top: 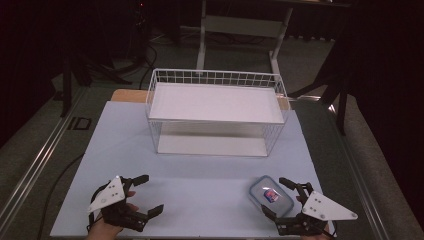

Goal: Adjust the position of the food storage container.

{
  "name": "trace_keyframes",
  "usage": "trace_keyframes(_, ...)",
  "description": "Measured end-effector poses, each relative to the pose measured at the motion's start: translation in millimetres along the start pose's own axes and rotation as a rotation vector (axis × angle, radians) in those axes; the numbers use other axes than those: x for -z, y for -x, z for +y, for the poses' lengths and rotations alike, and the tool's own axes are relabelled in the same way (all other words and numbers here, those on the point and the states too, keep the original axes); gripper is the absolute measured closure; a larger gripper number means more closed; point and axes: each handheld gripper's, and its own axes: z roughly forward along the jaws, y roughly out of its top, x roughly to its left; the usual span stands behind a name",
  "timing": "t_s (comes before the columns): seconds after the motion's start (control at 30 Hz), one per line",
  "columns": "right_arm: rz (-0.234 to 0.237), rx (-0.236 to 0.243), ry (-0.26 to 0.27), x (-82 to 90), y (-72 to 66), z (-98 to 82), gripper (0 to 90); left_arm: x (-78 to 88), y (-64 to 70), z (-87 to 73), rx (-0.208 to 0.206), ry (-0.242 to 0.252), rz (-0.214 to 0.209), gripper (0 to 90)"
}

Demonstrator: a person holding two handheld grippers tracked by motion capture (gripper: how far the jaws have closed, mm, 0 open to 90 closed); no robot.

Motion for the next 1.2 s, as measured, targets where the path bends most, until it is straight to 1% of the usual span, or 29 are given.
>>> trace_keyframes(0.03,-0.013,0.003,0.003,0.9,-0.6,1.5,10.7,0.1,-0.1,0.3,0.0,0.003,0.0,0.5)
trace_keyframes(0.13,-0.01,-0.004,0.006,2.1,0.0,4.7,10.6,0.3,0.0,0.7,-0.001,0.004,0.0,0.4)
trace_keyframes(0.2,-0.002,-0.011,0.021,5.5,0.4,9.3,10.7,0.5,0.7,0.9,-0.002,0.008,-0.001,0.5)
trace_keyframes(0.27,-0.013,-0.007,0.007,8.7,0.2,13.6,10.7,-0.1,1.1,1.0,-0.007,0.006,-0.004,0.5)
trace_keyframes(0.33,0.006,0.0,0.008,12.1,1.2,15.8,10.8,-0.9,1.6,1.1,-0.013,0.004,-0.006,0.5)
trace_keyframes(0.37,0.004,0.002,0.001,13.2,1.4,16.4,10.8,-1.4,1.9,1.0,-0.015,0.002,-0.01,0.5)
trace_keyframes(0.4,0.012,0.004,-0.013,14.7,1.4,15.8,14.0,-1.8,2.4,1.1,-0.016,-0.001,-0.012,0.5)
trace_keyframes(0.43,0.01,0.015,-0.032,16.3,1.7,14.1,15.0,-2.3,2.9,1.0,-0.02,-0.001,-0.012,0.4)
trace_keyframes(0.47,-0.005,0.026,-0.062,17.4,2.6,11.3,17.0,-2.7,3.3,1.1,-0.022,-0.003,-0.015,0.4)
trace_keyframes(0.5,-0.01,0.033,-0.1,18.2,4.5,7.6,23.5,-2.9,3.5,1.3,-0.024,-0.003,-0.017,0.5)
trace_keyframes(0.53,-0.004,0.026,-0.126,19.8,7.0,3.0,29.9,-3.1,3.7,1.4,-0.025,-0.001,-0.019,0.5)
trace_keyframes(0.57,-0.005,0.006,-0.136,21.8,9.9,-2.3,37.1,-3.3,3.8,1.5,-0.025,-0.001,-0.019,0.5)
trace_keyframes(0.6,0.017,-0.016,-0.16,23.3,13.9,-7.9,47.1,-3.7,3.7,1.6,-0.025,-0.001,-0.021,0.5)
trace_keyframes(0.63,0.022,-0.018,-0.185,25.8,17.7,-15.3,54.8,-3.9,3.8,1.5,-0.025,0.0,-0.021,0.5)
trace_keyframes(0.67,0.015,-0.019,-0.192,27.3,19.6,-19.8,63.3,-4.2,3.8,1.5,-0.024,-0.003,-0.022,0.5)
trace_keyframes(0.7,0.037,-0.029,-0.214,29.1,23.3,-25.6,70.4,-4.6,4.0,1.4,-0.023,-0.003,-0.022,0.4)
trace_keyframes(0.73,0.032,-0.036,-0.234,30.9,25.6,-31.2,75.9,-5.0,4.2,1.4,-0.025,-0.004,-0.021,0.5)
trace_keyframes(0.77,0.032,-0.036,-0.234,30.9,25.6,-31.2,75.9,-5.0,4.2,1.4,-0.025,-0.004,-0.021,0.5)
trace_keyframes(0.8,0.054,-0.049,-0.269,35.6,29.7,-42.9,88.8,-5.4,4.6,1.5,-0.029,-0.007,-0.022,0.5)
trace_keyframes(0.83,0.049,-0.05,-0.284,37.9,30.5,-47.6,89.8,-5.8,4.7,1.6,-0.029,-0.008,-0.022,0.5)
trace_keyframes(0.87,0.049,-0.05,-0.284,37.9,30.5,-47.6,89.8,-5.8,4.7,1.6,-0.029,-0.008,-0.022,0.4)
trace_keyframes(0.9,0.068,-0.058,-0.327,41.2,32.2,-57.1,89.9,-6.4,4.5,1.6,-0.029,-0.01,-0.023,0.5)
trace_keyframes(0.93,0.068,-0.058,-0.327,41.2,32.2,-57.1,89.9,-6.4,4.5,1.6,-0.029,-0.01,-0.023,0.5)
trace_keyframes(0.97,0.074,-0.057,-0.365,43.4,34.2,-67.4,90.0,-7.2,4.3,1.5,-0.028,-0.01,-0.023,0.5)
trace_keyframes(1.07,0.067,-0.08,-0.392,45.6,39.1,-84.2,90.0,-7.6,5.1,1.6,-0.031,-0.014,-0.024,0.5)
trace_keyframes(1.1,0.061,-0.08,-0.397,45.7,40.4,-89.3,90.0,-7.7,5.5,1.6,-0.034,-0.015,-0.023,0.5)
trace_keyframes(1.13,0.061,-0.08,-0.397,45.7,40.4,-89.3,90.0,-7.7,5.5,1.6,-0.034,-0.015,-0.023,0.5)
trace_keyframes(1.17,0.057,-0.087,-0.414,44.5,43.7,-98.8,90.0,-7.8,5.8,1.6,-0.038,-0.016,-0.023,0.5)
trace_keyframes(1.2,0.051,-0.091,-0.425,43.6,45.7,-102.7,90.0,-7.8,5.8,1.6,-0.038,-0.016,-0.023,0.5)
